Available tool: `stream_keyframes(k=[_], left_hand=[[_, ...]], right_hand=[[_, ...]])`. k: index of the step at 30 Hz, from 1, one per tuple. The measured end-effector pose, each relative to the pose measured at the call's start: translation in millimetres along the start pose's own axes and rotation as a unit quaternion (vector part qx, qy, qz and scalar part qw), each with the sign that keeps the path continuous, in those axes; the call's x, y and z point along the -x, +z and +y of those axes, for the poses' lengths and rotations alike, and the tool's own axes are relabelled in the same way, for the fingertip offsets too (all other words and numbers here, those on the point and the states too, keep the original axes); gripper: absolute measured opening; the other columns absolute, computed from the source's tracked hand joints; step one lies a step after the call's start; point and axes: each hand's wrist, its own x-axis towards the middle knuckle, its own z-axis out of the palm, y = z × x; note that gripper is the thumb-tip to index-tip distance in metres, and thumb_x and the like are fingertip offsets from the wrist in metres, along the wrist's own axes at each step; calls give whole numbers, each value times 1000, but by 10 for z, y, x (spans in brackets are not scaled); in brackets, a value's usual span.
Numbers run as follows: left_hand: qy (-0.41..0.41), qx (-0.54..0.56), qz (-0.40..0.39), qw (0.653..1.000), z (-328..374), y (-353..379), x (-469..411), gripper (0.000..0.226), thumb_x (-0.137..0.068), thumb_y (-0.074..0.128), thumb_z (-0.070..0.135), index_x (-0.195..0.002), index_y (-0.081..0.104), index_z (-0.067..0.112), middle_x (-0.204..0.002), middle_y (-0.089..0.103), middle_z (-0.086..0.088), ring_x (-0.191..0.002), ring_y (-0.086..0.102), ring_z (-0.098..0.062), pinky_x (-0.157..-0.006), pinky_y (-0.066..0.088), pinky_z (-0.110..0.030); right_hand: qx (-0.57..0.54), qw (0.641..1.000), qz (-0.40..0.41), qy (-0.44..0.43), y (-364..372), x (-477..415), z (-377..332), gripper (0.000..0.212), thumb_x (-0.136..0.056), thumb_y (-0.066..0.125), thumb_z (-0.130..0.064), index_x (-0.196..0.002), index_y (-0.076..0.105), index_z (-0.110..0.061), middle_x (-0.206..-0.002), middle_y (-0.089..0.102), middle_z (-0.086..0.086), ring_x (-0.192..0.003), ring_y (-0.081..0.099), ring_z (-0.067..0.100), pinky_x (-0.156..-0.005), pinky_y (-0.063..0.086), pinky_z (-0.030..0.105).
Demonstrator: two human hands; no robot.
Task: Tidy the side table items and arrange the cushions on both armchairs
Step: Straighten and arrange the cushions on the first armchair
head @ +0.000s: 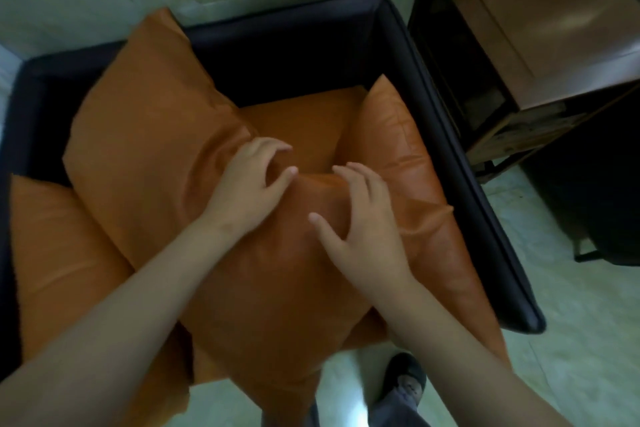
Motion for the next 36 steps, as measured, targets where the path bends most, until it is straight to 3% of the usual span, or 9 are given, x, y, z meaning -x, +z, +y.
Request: stream_keyframes(k=[6,11,15,18,20,23,27,30,36], left_hand=[[57,-73,-45,995,-685,-363,-716,41,-96,48,37,-130,51,15,-133,52,-3,-122,47,-20,-105,35,-35],[93,-146,-102,980,-1255,-431,-1434,46,-96,45,41,-133,49,14,-136,51,-6,-126,44,-24,-106,34,-37],[145,-289,-201,925,-1609,-177,-1705,55,-96,34,50,-140,42,17,-146,41,-5,-137,32,-20,-113,22,-37],[168,-315,-233,904,-1752,-44,-1658,63,-96,14,57,-142,40,23,-151,36,1,-142,23,-14,-117,10,-36],[173,-308,-225,908,-1839,-63,-1609,80,-86,0,63,-139,45,23,-147,42,2,-139,30,-13,-117,12,-35],[157,-291,-207,921,-1924,-129,-1520,86,-82,-1,67,-128,56,22,-132,57,-1,-126,46,-16,-114,20,-34],[148,-298,-155,930,-1865,-250,-1426,75,-83,7,69,-100,62,21,-104,66,-2,-102,56,-20,-100,31,-35],[163,-339,-132,917,-1728,-471,-1381,67,-86,12,70,-86,59,22,-91,64,1,-92,56,-19,-89,34,-35],[195,-382,-121,895,-1334,-1128,-1278,59,-95,23,57,-67,61,22,-69,63,2,-69,61,-18,-67,42,-33]], right_hand=[[76,992,-23,101,464,-819,-147,54,-94,47,-47,-138,39,-18,-138,43,3,-127,38,21,-106,36,38],[186,947,-116,234,811,-1034,144,61,-95,27,-60,-134,46,-17,-136,50,5,-126,42,25,-108,31,41],[257,933,-115,223,984,-870,253,67,-93,18,-64,-140,41,-22,-147,39,-2,-140,26,16,-118,10,38],[253,930,-124,235,973,-855,312,69,-92,19,-65,-142,40,-23,-150,36,-4,-142,22,12,-119,2,35],[248,931,-120,242,968,-826,328,71,-91,18,-67,-139,44,-22,-148,41,-4,-141,25,11,-119,2,33],[257,928,-108,246,965,-742,321,69,-90,19,-69,-127,55,-23,-134,55,-3,-130,41,13,-116,13,32],[271,935,-57,221,918,-642,231,65,-89,17,-70,-98,63,-25,-90,67,-5,-92,60,15,-92,33,33],[249,950,-11,190,896,-573,171,67,-85,10,-67,-70,60,-24,-61,61,-2,-63,59,19,-71,38,36],[211,968,68,115,617,-307,-267,66,-96,13,-61,-54,50,-26,-47,49,-5,-43,48,12,-45,39,31]])
